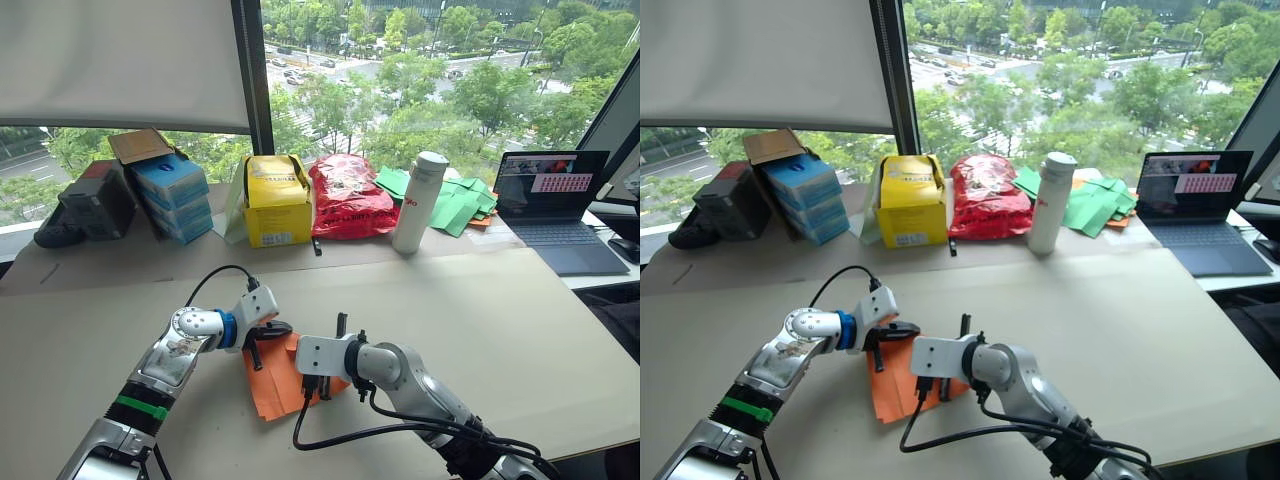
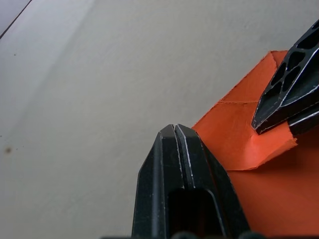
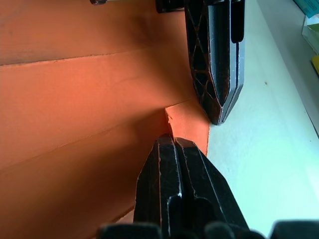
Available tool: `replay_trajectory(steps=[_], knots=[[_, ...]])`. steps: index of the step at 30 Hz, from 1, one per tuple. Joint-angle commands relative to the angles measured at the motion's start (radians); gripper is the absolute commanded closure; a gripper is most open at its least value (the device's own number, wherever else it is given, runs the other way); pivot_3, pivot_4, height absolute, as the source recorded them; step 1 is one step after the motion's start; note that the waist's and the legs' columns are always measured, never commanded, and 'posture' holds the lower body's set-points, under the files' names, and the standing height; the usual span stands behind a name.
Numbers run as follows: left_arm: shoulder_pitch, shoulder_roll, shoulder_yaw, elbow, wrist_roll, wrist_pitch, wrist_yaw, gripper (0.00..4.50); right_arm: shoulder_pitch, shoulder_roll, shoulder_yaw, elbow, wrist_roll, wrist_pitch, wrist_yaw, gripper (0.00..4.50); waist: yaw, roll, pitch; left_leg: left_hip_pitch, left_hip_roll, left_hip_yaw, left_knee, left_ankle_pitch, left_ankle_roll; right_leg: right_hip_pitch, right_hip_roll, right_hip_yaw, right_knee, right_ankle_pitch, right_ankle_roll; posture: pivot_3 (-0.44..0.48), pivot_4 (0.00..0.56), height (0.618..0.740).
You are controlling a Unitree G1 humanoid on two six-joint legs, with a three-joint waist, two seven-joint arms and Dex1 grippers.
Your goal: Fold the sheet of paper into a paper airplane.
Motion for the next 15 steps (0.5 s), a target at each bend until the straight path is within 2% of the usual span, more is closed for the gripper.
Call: replay_trajectory(steps=[1,5,6,11,15], knots=[[0.016,0.009,-0.015,0.030,0.039,-0.010,0.011,4.50,-0.006,-0.002,-0.003,-0.010,-0.012,0.014,0.006,4.47,0.000,0.000,0.000,0.000,0.000,0.000,0.000,0.000,0.000,0.000,0.000,0.000,0.000,0.000,0.000,0.000,0.150,0.740],[0.024,0.009,-0.020,0.036,0.047,-0.020,0.009,4.50,-0.009,0.001,-0.016,-0.015,0.002,0.009,0.004,4.47,0.000,0.000,0.000,0.000,0.000,0.000,0.000,0.000,0.000,0.000,0.000,0.000,0.000,0.000,0.000,0.000,0.150,0.740],[0.026,0.008,-0.021,0.034,0.046,-0.020,0.009,4.50,-0.007,0.009,-0.031,-0.027,0.025,0.028,0.013,3.87,0.000,-0.001,-0.001,0.000,0.000,0.000,0.000,0.000,0.000,0.000,0.000,0.000,0.000,0.000,0.000,0.000,0.150,0.740],[0.033,0.007,-0.021,0.026,0.045,-0.019,0.011,4.50,-0.014,0.075,-0.144,-0.088,0.179,0.143,0.053,2.20,0.000,-0.001,-0.001,0.000,0.000,0.000,0.000,0.000,0.000,0.000,0.000,0.000,0.000,0.000,0.000,0.000,0.150,0.740],[0.035,0.006,-0.021,0.016,0.043,-0.018,0.012,4.50,-0.075,0.117,-0.244,-0.109,0.327,0.279,0.106,2.20,0.000,-0.001,-0.001,0.000,0.000,0.000,0.000,-0.003,0.005,0.000,0.000,0.000,0.000,0.000,0.000,0.000,0.150,0.740]])
